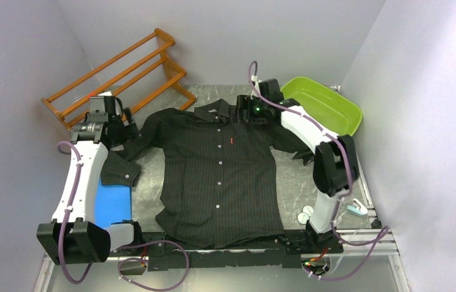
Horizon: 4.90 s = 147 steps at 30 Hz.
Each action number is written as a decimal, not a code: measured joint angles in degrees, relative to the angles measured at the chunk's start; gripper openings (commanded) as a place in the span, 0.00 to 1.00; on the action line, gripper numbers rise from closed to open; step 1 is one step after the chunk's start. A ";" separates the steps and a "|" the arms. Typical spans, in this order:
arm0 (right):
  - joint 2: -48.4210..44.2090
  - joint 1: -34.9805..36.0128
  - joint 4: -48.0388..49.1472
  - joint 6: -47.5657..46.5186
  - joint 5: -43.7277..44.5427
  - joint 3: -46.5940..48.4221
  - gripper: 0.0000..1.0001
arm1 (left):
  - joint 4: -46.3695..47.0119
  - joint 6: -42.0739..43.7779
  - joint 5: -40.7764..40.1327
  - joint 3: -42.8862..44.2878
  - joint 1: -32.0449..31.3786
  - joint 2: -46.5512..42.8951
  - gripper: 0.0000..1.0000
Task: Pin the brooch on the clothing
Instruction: Flatten out the clothes at the center of the board, then move the brooch to the center of the board.
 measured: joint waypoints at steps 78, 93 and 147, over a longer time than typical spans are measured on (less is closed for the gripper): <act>9.68 -12.46 6.03 6.47 -13.81 14.78 0.87 | 49.66 9.18 18.27 28.26 -34.38 37.57 0.94; -7.72 -12.52 5.86 3.30 -10.54 -10.47 0.87 | 39.32 -3.06 28.11 -6.54 -32.92 13.27 0.94; -44.65 -28.57 -2.29 6.08 -6.86 -37.86 0.88 | 56.74 38.71 49.68 5.46 -73.44 46.47 0.65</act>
